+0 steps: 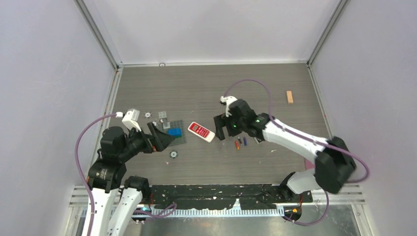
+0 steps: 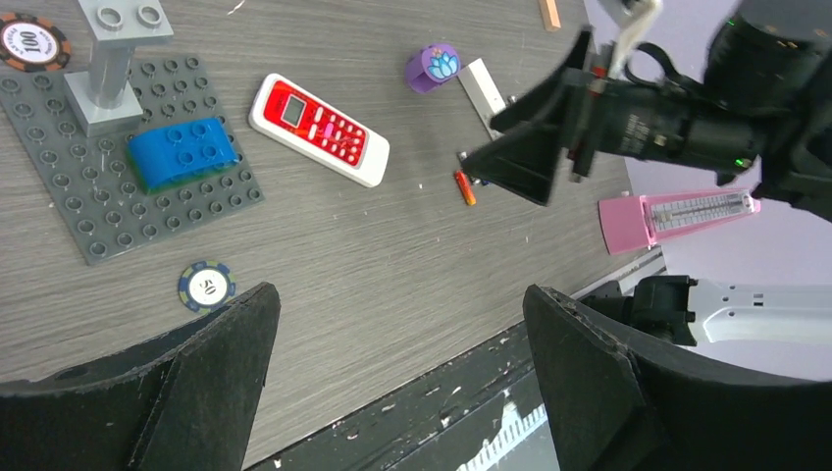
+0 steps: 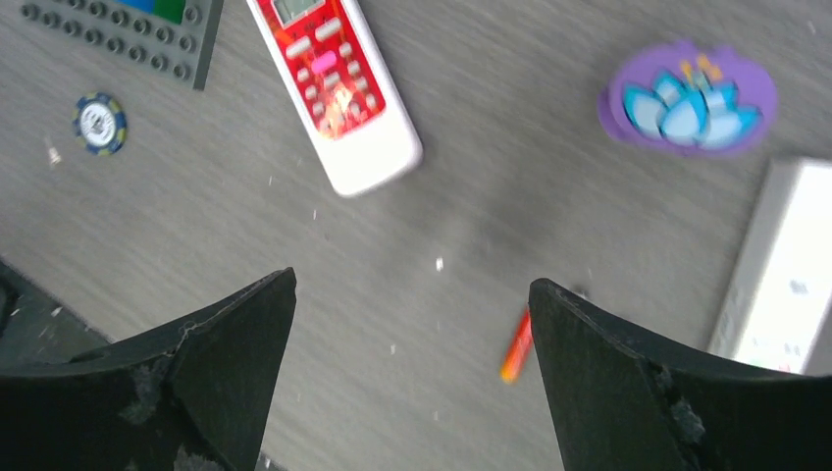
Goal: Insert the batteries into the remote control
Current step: Pick up the remote control from the center of the board.
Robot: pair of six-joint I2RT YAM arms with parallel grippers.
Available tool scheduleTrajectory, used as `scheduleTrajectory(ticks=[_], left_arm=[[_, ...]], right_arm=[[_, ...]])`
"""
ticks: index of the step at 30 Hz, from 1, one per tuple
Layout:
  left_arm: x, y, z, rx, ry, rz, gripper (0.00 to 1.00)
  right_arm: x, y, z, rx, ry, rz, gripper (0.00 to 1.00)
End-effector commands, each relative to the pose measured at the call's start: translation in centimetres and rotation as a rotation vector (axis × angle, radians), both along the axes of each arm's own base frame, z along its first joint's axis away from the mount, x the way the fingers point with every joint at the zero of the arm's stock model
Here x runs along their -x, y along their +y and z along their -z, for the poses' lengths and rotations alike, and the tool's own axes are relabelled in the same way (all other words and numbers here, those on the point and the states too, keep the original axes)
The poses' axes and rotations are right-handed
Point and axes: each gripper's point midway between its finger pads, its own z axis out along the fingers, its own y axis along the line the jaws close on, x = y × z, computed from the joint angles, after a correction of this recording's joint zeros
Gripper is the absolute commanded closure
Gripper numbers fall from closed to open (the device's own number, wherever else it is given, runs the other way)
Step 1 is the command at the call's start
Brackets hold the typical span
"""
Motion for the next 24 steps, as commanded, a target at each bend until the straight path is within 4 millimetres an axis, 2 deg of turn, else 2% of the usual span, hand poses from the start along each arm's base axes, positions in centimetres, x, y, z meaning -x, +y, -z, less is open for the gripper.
scheduleTrajectory(ticks=[1, 2, 3, 4, 7, 11, 12, 19, 24], left_arm=[[-1.0, 0.0, 0.2, 0.011, 0.001, -0.019, 0.04], [-1.1, -0.1, 0.3, 0.012, 0.002, -0.016, 0.03], [-1.2, -0.1, 0.4, 0.012, 0.004, -0.015, 0.03], [-1.4, -0.1, 0.4, 0.012, 0.004, -0.015, 0.03], [-1.7, -0.1, 1.0, 0.003, 0.003, -0.015, 0.03], [-2.1, 0.4, 1.9, -0.025, 0.007, -0.036, 0.03], [-2.2, 0.5, 2.0, -0.029, 0.004, -0.042, 0.03], [-3.0, 0.5, 2.2, -0.018, -0.045, -0.058, 0.03], [-2.9, 0.5, 2.6, -0.013, -0.044, -0.059, 0.03]], right_arm=[[-3.7, 4.0, -0.2, 0.078, -0.101, -0.068, 0.07], [-4.1, 5.1, -0.7, 0.074, -0.116, -0.085, 0.07], [-4.4, 5.6, 0.3, 0.096, -0.106, -0.106, 0.07], [-4.7, 6.6, 0.0, 0.085, -0.114, -0.127, 0.07], [-5.6, 8.3, 1.6, 0.106, -0.113, -0.184, 0.07], [-5.6, 10.1, 3.4, 0.131, -0.085, -0.281, 0.07], [-5.2, 10.3, 4.2, 0.147, -0.063, -0.304, 0.07], [-4.6, 10.4, 6.9, 0.216, -0.051, -0.380, 0.07], [-4.1, 9.9, 8.8, 0.264, -0.016, -0.402, 0.18]])
